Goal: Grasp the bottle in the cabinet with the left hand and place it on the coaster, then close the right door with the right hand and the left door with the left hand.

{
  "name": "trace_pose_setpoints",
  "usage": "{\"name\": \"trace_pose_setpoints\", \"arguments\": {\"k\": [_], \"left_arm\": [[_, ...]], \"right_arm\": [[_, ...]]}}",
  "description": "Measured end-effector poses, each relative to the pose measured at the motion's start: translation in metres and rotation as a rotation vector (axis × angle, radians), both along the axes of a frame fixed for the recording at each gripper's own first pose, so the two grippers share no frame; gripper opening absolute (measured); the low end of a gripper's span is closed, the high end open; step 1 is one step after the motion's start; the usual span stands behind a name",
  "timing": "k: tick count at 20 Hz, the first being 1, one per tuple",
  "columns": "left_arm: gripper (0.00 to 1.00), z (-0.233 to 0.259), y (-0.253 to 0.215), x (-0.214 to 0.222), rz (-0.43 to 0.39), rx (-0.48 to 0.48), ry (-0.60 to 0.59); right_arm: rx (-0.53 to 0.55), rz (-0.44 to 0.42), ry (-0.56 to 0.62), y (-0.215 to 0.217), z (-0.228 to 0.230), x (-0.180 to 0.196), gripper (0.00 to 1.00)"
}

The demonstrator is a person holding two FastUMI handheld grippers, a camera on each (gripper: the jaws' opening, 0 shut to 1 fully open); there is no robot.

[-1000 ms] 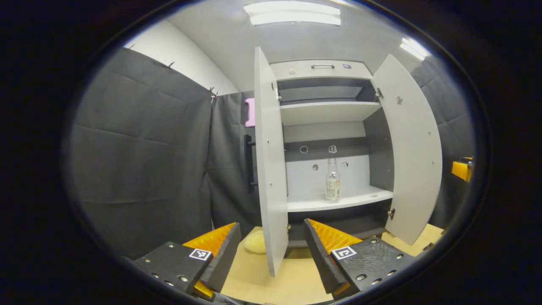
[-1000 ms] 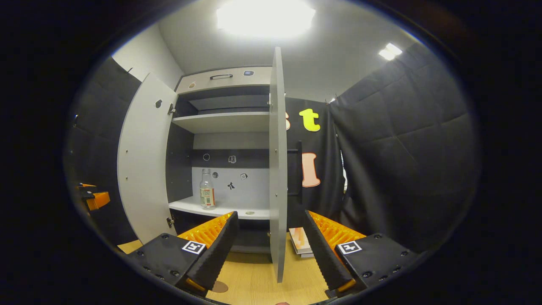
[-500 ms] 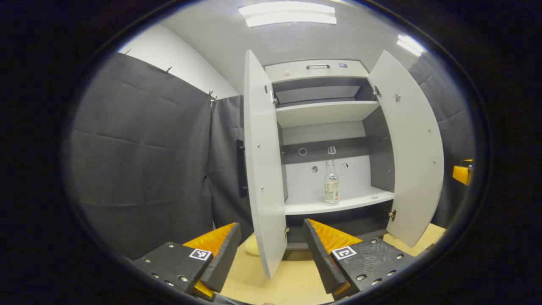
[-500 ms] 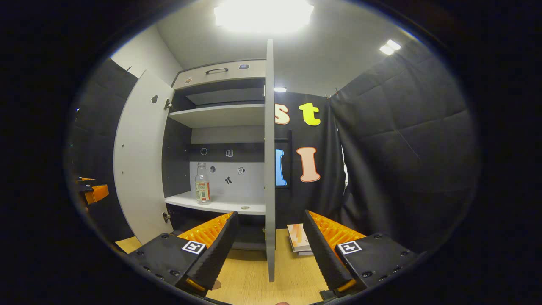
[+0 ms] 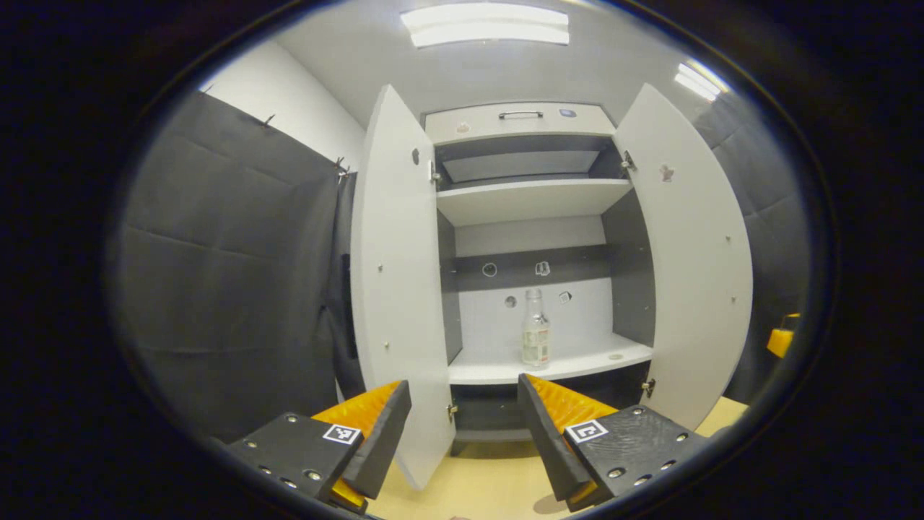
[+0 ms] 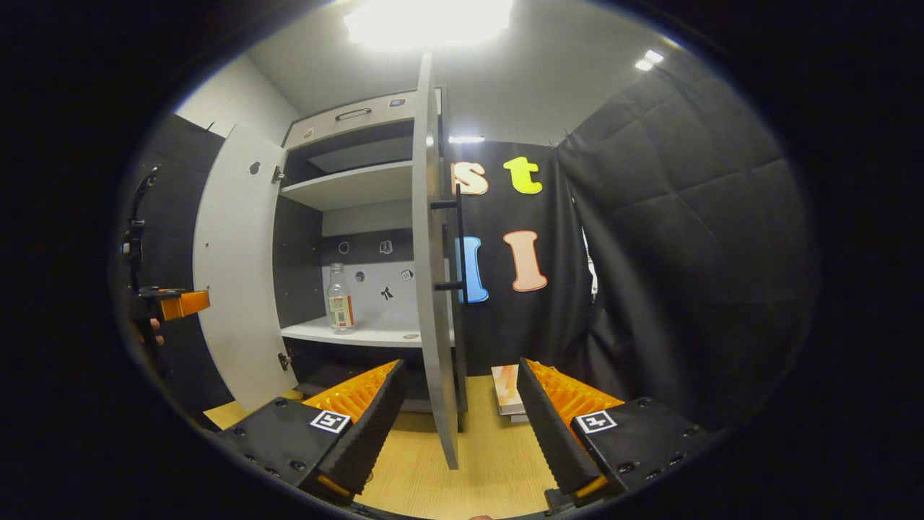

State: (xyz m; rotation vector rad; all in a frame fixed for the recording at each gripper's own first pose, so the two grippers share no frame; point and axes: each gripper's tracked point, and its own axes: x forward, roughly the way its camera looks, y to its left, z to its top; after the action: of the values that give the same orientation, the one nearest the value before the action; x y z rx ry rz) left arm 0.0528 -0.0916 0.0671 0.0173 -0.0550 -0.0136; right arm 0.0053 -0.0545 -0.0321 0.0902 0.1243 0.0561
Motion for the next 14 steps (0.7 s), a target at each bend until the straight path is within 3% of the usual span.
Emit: {"name": "trace_pose_setpoints", "arguments": {"k": [14], "left_arm": [[0.88, 0.033, -0.061, 0.150, -0.195, -0.022, -0.016]], "right_arm": [[-0.064, -0.225, 0.003, -0.045, 0.002, 0.007, 0.97]]}}
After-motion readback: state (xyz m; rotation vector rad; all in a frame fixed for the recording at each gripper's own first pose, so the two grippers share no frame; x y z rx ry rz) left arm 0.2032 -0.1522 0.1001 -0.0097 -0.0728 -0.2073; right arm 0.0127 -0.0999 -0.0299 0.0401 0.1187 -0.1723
